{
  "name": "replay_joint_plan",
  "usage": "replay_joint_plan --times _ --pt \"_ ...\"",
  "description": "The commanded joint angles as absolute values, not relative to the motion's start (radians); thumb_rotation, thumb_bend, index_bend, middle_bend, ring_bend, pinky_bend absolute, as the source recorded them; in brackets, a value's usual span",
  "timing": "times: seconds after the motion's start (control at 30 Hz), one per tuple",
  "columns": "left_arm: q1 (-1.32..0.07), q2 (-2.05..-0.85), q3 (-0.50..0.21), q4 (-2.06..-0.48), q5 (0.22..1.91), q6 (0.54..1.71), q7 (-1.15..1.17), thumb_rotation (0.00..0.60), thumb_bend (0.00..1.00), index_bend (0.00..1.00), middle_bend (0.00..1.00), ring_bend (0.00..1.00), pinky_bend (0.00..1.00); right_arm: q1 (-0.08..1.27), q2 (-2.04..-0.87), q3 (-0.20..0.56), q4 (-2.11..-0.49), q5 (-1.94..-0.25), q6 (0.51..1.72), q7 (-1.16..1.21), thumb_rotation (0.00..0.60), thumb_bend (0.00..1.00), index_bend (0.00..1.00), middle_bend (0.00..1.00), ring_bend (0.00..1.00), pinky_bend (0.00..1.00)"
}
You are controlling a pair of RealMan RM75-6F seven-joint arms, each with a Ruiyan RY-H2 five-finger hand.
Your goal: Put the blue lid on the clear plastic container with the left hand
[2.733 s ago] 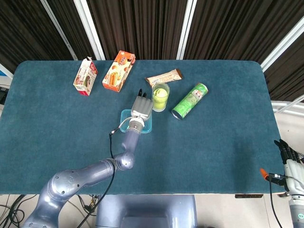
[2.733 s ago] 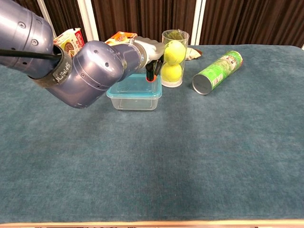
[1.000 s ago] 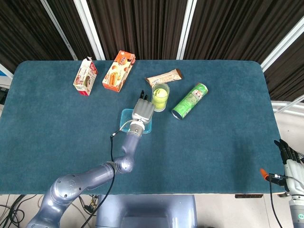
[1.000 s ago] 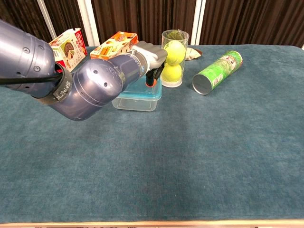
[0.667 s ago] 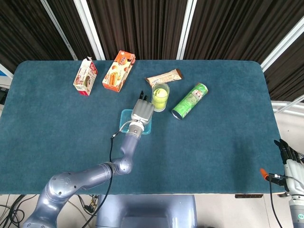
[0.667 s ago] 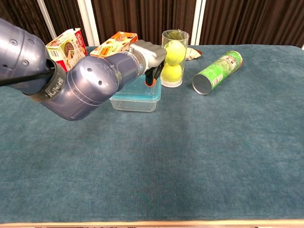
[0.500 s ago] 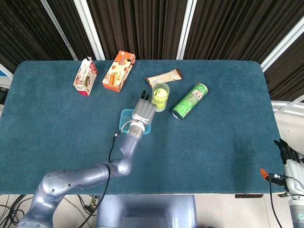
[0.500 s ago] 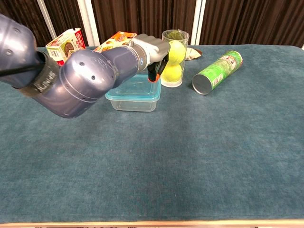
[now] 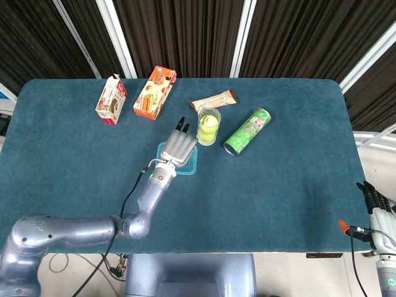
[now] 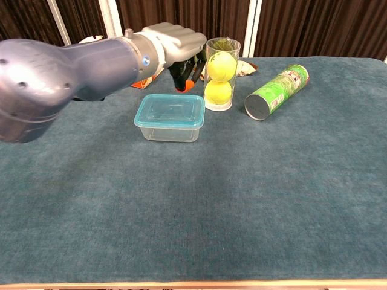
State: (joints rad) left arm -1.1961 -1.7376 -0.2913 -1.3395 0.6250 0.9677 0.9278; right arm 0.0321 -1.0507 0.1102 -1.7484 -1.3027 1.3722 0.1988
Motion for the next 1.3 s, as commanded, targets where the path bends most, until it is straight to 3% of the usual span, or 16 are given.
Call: replay_joint_plan --times 0.03,0.33,1.3 --pt "-1.167 -1.704 -0.251 -1.383 0.655 0.967 0.903 0.600 0.55 0.65 0.58 0.14 0.00 0.032 -1.051 0.110 -1.748 -1.303 1.371 0.199 0.600 0.29 0.10 0.00 0.00 0.00" --pt "-1.162 -1.692 -0.202 -1.382 0.689 0.922 0.873 0.600 0.55 0.65 0.58 0.14 0.00 0.032 -1.051 0.111 -1.750 -1.298 1.371 0.199 0.600 0.29 0.10 0.00 0.00 0.00" --pt "-1.197 -1.757 -0.175 -1.306 0.719 0.875 0.833 0.600 0.56 0.66 0.58 0.14 0.00 0.032 -1.048 0.111 -1.750 -1.298 1.368 0.205 0.600 0.29 0.10 0.00 0.00 0.00"
